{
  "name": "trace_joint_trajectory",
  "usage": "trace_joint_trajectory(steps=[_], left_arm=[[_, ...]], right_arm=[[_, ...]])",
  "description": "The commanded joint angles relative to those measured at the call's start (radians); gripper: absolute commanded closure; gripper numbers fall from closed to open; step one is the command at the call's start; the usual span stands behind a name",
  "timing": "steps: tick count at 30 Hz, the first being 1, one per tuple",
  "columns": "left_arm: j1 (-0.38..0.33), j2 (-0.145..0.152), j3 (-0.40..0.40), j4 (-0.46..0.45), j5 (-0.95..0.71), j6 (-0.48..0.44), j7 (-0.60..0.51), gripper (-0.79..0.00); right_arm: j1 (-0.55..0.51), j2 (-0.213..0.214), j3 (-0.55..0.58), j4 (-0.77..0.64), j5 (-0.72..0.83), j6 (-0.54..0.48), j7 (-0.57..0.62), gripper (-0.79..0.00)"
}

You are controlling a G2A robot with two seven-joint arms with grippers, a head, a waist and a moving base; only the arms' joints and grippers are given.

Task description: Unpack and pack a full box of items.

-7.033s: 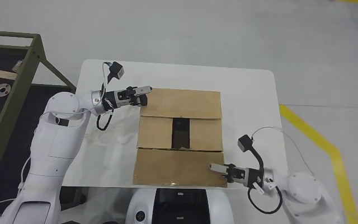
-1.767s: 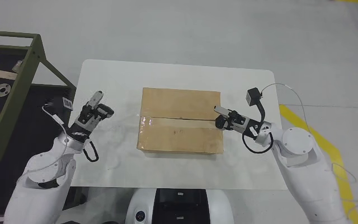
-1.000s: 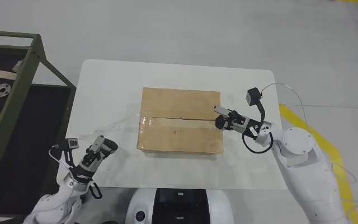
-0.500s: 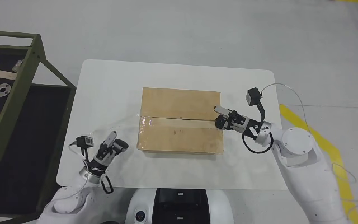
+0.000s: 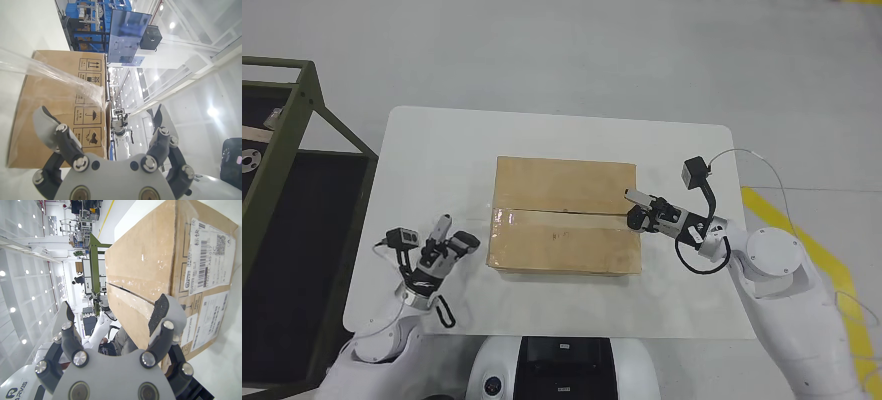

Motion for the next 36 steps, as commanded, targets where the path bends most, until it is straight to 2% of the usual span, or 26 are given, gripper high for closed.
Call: trace_joint_trajectory(steps=[1, 19, 30, 36], left_arm=[[-0.011, -0.002, 0.0, 0.002, -0.015, 0.003, 0.0, -0.785], [-0.096, -0.02, 0.029, -0.022, -0.007, 0.041, 0.039, -0.785], [-0.151, -0.031, 0.04, -0.006, 0.009, 0.084, 0.081, -0.785], [-0.163, -0.036, 0.042, -0.022, 0.029, 0.073, 0.091, -0.785]], right_arm=[[0.0, 0.0, 0.0, 0.0, 0.0, 0.0, 0.0, -0.785], [0.0, 0.0, 0.0, 0.0, 0.0, 0.0, 0.0, -0.785], [0.0, 0.0, 0.0, 0.0, 0.0, 0.0, 0.0, -0.785], [0.0, 0.0, 0.0, 0.0, 0.0, 0.0, 0.0, -0.785]])
